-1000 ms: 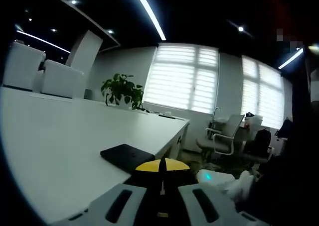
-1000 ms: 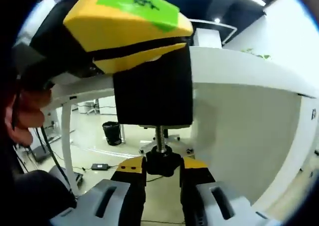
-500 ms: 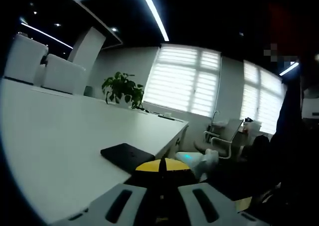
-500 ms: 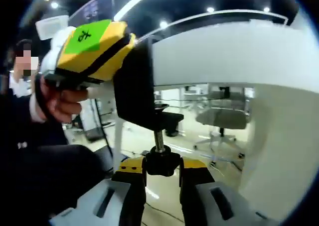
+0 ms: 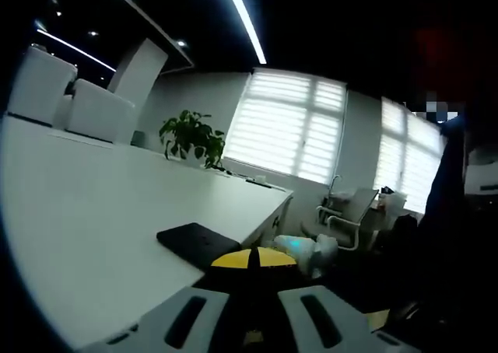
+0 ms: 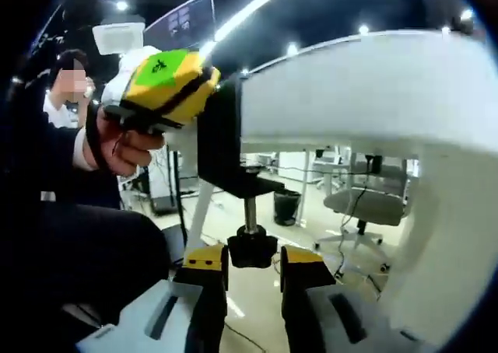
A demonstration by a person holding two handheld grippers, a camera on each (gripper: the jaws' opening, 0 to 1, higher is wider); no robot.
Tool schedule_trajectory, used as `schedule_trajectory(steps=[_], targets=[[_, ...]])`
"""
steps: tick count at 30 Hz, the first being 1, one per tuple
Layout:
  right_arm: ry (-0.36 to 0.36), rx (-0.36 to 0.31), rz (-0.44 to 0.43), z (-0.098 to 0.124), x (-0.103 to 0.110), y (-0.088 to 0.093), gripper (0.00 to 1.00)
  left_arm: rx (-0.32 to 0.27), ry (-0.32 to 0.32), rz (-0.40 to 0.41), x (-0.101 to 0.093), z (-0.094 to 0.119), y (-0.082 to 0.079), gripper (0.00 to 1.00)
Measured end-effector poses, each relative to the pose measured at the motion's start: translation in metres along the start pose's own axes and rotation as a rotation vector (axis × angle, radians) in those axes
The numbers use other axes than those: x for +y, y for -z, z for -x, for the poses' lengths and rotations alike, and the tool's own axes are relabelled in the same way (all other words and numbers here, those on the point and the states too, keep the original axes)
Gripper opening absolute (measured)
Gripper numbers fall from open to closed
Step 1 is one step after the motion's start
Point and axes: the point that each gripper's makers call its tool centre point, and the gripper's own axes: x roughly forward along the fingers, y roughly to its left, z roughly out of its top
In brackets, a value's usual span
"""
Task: Clamp the fixed fixture on the desktop, loosen the retaining clip, secure it to the edge of the desk, and tighten the retaining clip.
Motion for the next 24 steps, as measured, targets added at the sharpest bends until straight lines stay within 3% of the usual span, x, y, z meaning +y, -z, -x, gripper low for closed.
schedule_trajectory(steps=[4, 7, 11, 16, 19, 21, 22, 23, 24], targets=[[0.161, 0.026, -0.064, 0.008, -0.008, 0.000, 0.35, -0.004, 0.001, -0.007, 0.000, -0.001, 0.000, 0.01], [0.304, 0.075, -0.082, 0.007, -0.003, 0.010, 0.35, -0.007, 0.002, -0.014, 0.000, -0.001, 0.000, 0.01], [0.529, 0.040, -0.157, 0.000, -0.001, 0.011, 0.37, -0.012, 0.002, -0.023, 0.000, -0.002, 0.000, 0.01], [0.714, 0.037, -0.136, 0.000, 0.001, 0.008, 0.36, -0.019, 0.001, -0.030, 0.000, -0.002, 0.000, 0.01], [0.728, 0.051, -0.139, -0.002, 0.005, 0.008, 0.36, -0.024, 0.004, -0.028, 0.000, -0.001, 0.000, 0.01], [0.752, 0.055, -0.143, 0.003, 0.001, 0.008, 0.28, -0.028, 0.005, -0.027, -0.001, 0.000, 0.000, 0.01], [0.765, 0.066, -0.130, 0.006, -0.001, 0.009, 0.24, -0.029, 0.006, -0.025, -0.001, 0.000, 0.000, 0.01], [0.739, 0.066, -0.066, 0.005, -0.004, 0.005, 0.24, -0.029, 0.006, -0.024, -0.001, 0.000, 0.000, 0.01], [0.722, 0.058, -0.132, 0.004, -0.001, 0.007, 0.24, -0.029, 0.006, -0.024, -0.001, 0.000, 0.000, 0.01]])
